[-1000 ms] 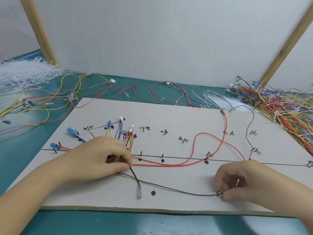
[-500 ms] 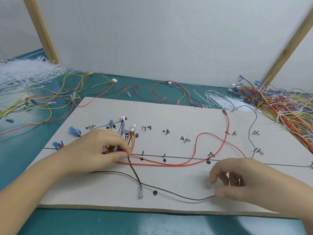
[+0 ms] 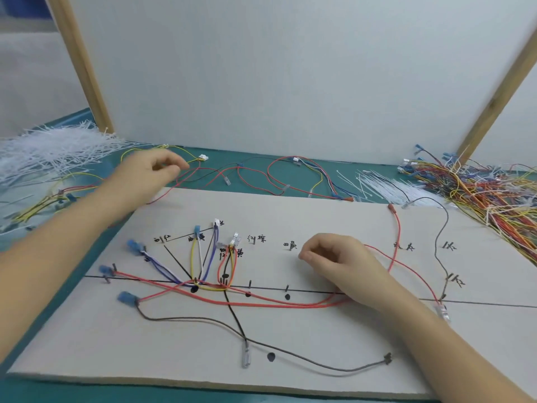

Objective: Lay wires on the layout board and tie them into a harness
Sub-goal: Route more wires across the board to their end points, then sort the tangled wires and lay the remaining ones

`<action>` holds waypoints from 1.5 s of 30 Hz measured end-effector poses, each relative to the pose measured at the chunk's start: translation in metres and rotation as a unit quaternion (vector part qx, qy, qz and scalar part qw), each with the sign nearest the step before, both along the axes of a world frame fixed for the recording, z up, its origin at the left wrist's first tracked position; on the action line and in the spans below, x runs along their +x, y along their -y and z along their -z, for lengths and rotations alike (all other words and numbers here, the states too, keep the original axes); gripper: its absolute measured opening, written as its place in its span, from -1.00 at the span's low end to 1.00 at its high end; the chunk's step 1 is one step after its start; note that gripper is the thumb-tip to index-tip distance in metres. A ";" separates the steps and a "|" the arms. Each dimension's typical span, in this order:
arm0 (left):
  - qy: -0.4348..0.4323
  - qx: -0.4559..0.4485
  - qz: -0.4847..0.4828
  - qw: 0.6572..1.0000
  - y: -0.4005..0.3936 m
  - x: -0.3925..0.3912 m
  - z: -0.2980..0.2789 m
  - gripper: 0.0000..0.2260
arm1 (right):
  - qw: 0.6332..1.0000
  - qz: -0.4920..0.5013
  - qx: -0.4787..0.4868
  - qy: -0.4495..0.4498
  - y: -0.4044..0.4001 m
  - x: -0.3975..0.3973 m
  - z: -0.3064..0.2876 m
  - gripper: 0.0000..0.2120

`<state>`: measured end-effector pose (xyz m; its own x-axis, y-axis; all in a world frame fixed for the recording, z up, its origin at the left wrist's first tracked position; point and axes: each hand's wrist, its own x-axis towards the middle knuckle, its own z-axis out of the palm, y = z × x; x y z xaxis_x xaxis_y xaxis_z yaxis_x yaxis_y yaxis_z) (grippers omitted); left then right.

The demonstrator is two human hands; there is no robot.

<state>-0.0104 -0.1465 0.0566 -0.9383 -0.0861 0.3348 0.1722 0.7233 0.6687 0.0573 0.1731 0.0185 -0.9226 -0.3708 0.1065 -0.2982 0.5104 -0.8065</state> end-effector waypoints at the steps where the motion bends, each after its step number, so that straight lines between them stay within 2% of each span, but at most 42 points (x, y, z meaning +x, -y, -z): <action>1: -0.004 -0.021 -0.051 0.998 0.009 -0.018 -0.002 -0.84 | 1.000 -0.001 -0.006 -0.001 -0.001 0.001 0.004 -0.83; 3: 0.014 -0.117 -0.101 0.988 0.024 -0.051 0.001 -0.78 | 1.000 -0.006 -0.021 0.005 -0.005 0.002 0.007 -0.81; 6: 0.137 -0.259 -0.108 0.950 0.027 -0.082 0.022 -0.67 | 1.000 -0.010 0.010 -0.016 -0.004 0.001 0.011 -0.82; 8: 0.186 -0.294 -0.102 0.932 0.018 -0.092 0.038 -0.69 | 0.999 -0.014 0.017 -0.025 -0.003 0.000 0.013 -0.82; 10: 0.148 -0.303 -0.095 0.937 0.010 -0.098 0.047 -0.79 | 0.999 -0.016 0.018 -0.024 -0.004 0.000 0.014 -0.83; 11: 0.114 -0.277 -0.100 0.949 0.009 -0.099 0.047 -0.82 | 0.999 -0.016 0.017 -0.022 -0.005 0.000 0.014 -0.83; 13: 0.041 -0.158 -0.125 0.979 0.009 -0.101 0.037 -0.82 | 0.999 -0.018 0.017 -0.021 -0.005 0.000 0.014 -0.83; 15: -0.031 -0.048 -0.119 0.991 0.008 -0.100 0.019 -0.80 | 0.999 -0.017 0.018 -0.020 -0.004 -0.001 0.015 -0.82; 20: -0.186 0.058 0.007 0.981 -0.008 -0.066 -0.029 -0.79 | 0.999 -0.022 0.020 -0.024 -0.004 0.000 0.014 -0.81; 22: -0.206 0.107 0.053 0.971 -0.020 -0.044 -0.043 -0.81 | 1.000 -0.021 0.000 -0.014 -0.003 0.000 0.013 -0.79; 25: -0.202 0.149 0.143 0.957 -0.042 -0.007 -0.058 -0.79 | 0.996 0.017 -0.084 0.019 -0.001 -0.003 0.005 -0.77; 28: -0.175 0.163 0.196 0.951 -0.067 0.025 -0.064 -0.82 | 0.998 0.022 -0.051 -0.026 0.010 -0.005 -0.008 -0.69; 30: -0.160 0.173 0.231 0.944 -0.083 0.040 -0.063 -0.82 | 0.999 0.001 -0.015 -0.033 0.026 -0.005 -0.014 -0.47; 32: -0.140 0.167 0.265 0.939 -0.096 0.049 -0.057 -0.83 | 1.000 -0.017 -0.017 0.006 0.046 -0.009 -0.021 -0.29; 33: -0.124 0.169 0.275 0.938 -0.101 0.051 -0.053 -0.84 | 0.998 -0.027 -0.036 0.041 0.056 -0.012 -0.023 -0.27; 35: -0.082 0.173 0.287 0.939 -0.102 0.051 -0.043 -0.86 | 0.990 -0.033 -0.091 0.107 0.072 -0.019 -0.027 -0.37; 36: -0.062 0.161 0.287 0.942 -0.099 0.048 -0.037 -0.89 | 0.986 -0.025 -0.115 0.122 0.075 -0.021 -0.028 -0.50; 38: -0.019 0.075 0.266 0.961 -0.085 0.040 -0.027 -0.89 | 0.982 0.007 -0.153 0.114 0.071 -0.026 -0.031 -0.78; 40: 0.066 -0.053 0.234 0.969 -0.066 0.030 -0.018 -0.79 | 0.968 0.045 -0.222 0.111 0.058 -0.031 -0.035 -0.79; 42: 0.176 -0.162 0.209 0.948 -0.047 0.021 -0.006 -0.71 | 0.937 0.082 -0.316 0.122 0.042 -0.038 -0.041 -0.74; 45: 0.245 -0.214 0.201 0.924 -0.030 0.010 0.009 -0.80 | 0.912 0.118 -0.370 0.130 0.028 -0.046 -0.042 -0.71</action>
